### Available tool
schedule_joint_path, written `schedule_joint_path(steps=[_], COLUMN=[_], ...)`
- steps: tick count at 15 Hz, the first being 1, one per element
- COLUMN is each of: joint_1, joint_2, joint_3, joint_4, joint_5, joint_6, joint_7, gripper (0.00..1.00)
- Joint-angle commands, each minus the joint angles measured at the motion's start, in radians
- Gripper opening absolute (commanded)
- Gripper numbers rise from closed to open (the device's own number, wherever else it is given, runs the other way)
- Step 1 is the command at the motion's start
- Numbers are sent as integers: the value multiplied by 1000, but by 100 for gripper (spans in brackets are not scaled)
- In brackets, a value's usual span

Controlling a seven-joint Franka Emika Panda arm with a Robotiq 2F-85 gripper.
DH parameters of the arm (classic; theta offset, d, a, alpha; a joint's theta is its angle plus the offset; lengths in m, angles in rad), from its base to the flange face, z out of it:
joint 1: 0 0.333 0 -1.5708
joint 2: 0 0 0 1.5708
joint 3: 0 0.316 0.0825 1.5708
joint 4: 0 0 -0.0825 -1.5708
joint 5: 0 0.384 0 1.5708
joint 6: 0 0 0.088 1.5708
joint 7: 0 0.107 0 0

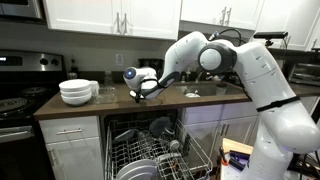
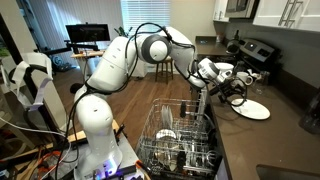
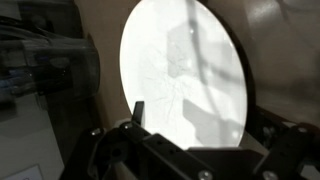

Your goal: Pick up the white plate from the counter and place it inside the dishwasher

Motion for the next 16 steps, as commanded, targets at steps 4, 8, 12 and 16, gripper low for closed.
schedule_joint_path(steps=[4,8,12,16], joint_1=[-8,-10,-13,-12], joint_2=[17,19,28,28], joint_3=[-3,3,4,4], joint_4=[26,23,24,20], joint_5=[-109,-122,-117,-116], joint_6=[8,2,4,2], joint_7=[5,12,12,15], gripper=[75,53,26,6])
